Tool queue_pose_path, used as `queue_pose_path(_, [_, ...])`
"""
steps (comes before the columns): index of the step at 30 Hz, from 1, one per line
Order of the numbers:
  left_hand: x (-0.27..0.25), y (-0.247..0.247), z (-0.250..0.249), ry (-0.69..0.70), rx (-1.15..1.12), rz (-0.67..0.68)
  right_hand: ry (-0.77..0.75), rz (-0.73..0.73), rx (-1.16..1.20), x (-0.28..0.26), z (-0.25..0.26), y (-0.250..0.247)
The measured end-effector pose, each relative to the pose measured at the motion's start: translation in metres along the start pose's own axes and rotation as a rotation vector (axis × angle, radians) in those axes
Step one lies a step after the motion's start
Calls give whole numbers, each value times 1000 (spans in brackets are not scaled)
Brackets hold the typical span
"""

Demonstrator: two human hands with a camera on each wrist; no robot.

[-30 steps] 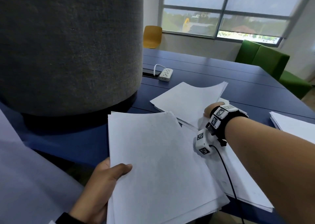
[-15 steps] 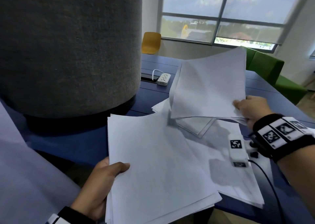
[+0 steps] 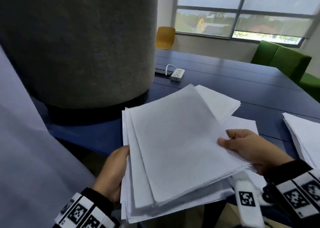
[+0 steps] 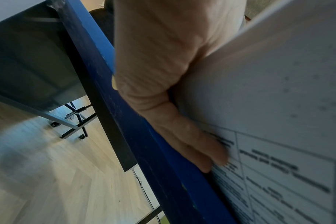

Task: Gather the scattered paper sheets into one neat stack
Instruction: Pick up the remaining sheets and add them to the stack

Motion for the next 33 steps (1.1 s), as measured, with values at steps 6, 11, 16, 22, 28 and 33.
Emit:
queue_pose_path(6, [-7, 9, -3, -32, -94, 29, 50, -114, -380, 1, -13, 23])
queue_pose_path(11, [-3, 3, -3, -27, 20, -23, 19, -156, -587, 0, -5, 31])
queue_pose_path(16, [-5, 3, -3, -31, 30, -49, -50, -180, -721, -3, 1, 34])
queue_pose_path(22, [-1, 3, 2, -59, 43, 2, -71, -118, -779, -1, 9, 43])
queue_pose_path(28, [0, 1, 4, -44, 41, 10, 30, -248, -686, 46, 33, 3])
queue_pose_path(33, [0, 3, 4, -43, 28, 30, 149, -306, -751, 79, 46, -25])
Point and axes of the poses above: each hand's wrist, its own x-axis towards the middle knuckle, its own y-axis out of the palm, z = x × y, the point moved 7 cm from there along x, towards the middle knuckle
